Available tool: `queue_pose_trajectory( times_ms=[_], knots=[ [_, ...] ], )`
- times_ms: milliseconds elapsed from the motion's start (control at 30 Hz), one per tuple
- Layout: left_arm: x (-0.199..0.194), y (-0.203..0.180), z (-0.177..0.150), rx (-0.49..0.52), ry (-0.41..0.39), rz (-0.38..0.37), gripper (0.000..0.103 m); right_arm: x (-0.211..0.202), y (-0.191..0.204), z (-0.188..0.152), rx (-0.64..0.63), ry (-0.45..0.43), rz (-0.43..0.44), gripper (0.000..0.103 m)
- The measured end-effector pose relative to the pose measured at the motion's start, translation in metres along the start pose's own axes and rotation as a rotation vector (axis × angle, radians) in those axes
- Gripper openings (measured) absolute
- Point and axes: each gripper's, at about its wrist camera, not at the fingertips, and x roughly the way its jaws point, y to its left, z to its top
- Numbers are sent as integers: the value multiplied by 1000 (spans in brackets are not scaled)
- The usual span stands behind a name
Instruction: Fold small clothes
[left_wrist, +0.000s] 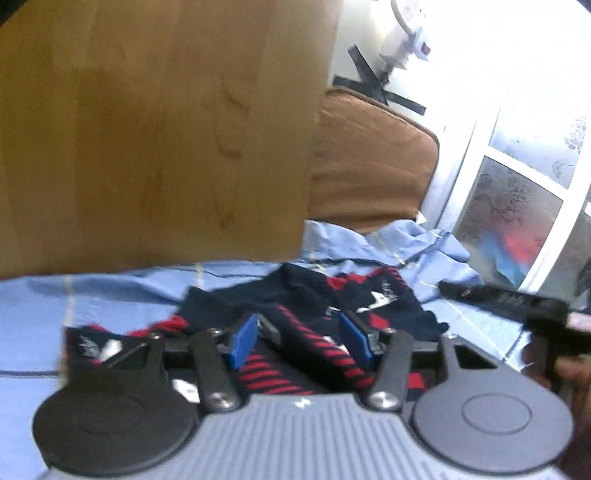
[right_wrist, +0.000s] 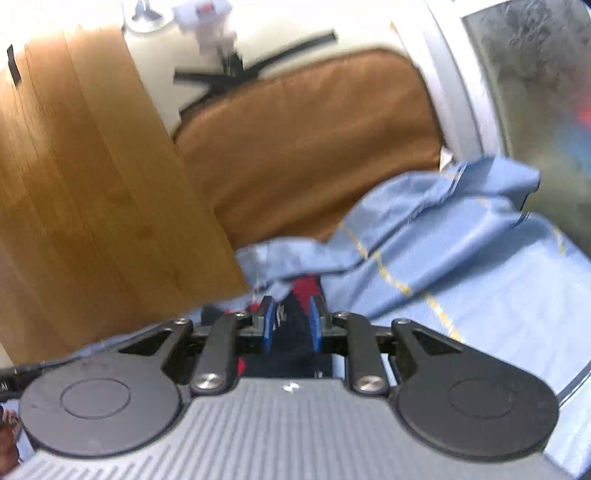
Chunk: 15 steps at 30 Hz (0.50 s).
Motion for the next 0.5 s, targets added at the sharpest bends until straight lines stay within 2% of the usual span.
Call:
queue_pose_trajectory(
  times_ms=[100, 167, 200, 300, 367, 433, 500],
  knots=[
    [11, -5, -2, -19, 22, -42, 50, 17, 3, -10, -61, 95, -71, 27],
    [17, -11, -3, -8, 38, -44, 48, 21, 7, -14, -97, 111, -78, 11],
    [21, -14, -4, 6, 44, -33, 47, 16, 11, -14, -126, 78, -95, 7],
    [29, -18, -10, 35, 71, -9, 45, -4, 25, -16, -223, -111, -177, 6],
    [38, -19, -18, 48, 114, 25, 42, -14, 29, -15, -227, -198, -150, 6],
    [38, -19, -25, 47, 117, 28, 41, -18, 30, -14, -205, -219, -74, 6],
    [32, -18, -27, 36, 100, 11, 41, -19, 34, -16, -223, -219, -67, 6]
  ],
)
